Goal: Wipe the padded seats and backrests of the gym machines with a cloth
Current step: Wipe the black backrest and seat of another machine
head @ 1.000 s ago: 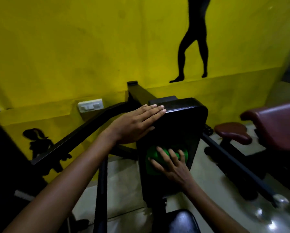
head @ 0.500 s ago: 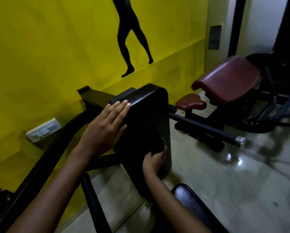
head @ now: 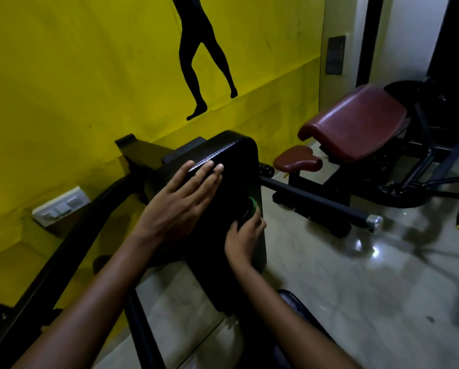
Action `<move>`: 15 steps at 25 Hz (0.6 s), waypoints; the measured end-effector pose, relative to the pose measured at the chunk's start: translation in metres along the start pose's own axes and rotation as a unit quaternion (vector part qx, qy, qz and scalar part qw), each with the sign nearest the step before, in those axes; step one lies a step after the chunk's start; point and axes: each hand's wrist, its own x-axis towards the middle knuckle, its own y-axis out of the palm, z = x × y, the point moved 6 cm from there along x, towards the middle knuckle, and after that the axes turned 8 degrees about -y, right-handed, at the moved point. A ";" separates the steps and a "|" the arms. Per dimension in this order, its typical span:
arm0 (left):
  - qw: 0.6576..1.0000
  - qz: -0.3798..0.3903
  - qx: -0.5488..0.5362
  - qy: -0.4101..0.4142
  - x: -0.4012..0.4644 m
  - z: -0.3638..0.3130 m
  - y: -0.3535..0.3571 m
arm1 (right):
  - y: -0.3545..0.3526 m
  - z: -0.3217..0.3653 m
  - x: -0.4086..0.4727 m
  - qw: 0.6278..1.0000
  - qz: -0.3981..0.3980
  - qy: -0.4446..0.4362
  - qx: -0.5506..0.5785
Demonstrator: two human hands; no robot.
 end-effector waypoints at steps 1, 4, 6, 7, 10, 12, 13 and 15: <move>1.000 -0.006 0.002 0.013 0.006 -0.004 0.001 | -0.003 0.012 0.006 0.998 -0.007 -0.058 -0.010; 0.999 -0.015 -0.002 0.045 0.025 -0.013 0.007 | -0.008 0.043 0.018 0.985 -0.025 -0.171 0.001; 0.998 -0.019 -0.003 0.060 0.032 -0.021 0.011 | -0.008 0.033 0.019 0.983 -0.038 -0.177 -0.042; 0.998 -0.017 0.000 0.066 0.034 -0.024 0.013 | -0.006 0.021 0.018 0.980 -0.037 -0.173 -0.086; 0.997 -0.022 0.002 0.075 0.035 -0.031 0.019 | -0.004 -0.034 0.007 0.989 0.004 -0.056 -0.134; 0.997 -0.038 -0.013 0.065 0.032 -0.039 0.022 | -0.008 -0.038 0.008 0.993 0.015 -0.029 -0.112; 0.997 -0.038 -0.031 0.059 0.029 -0.045 0.025 | -0.011 -0.028 0.012 0.995 -0.004 -0.046 -0.086; 0.997 -0.029 -0.051 0.049 0.020 -0.060 0.035 | -0.011 -0.010 0.017 0.992 -0.044 -0.102 -0.053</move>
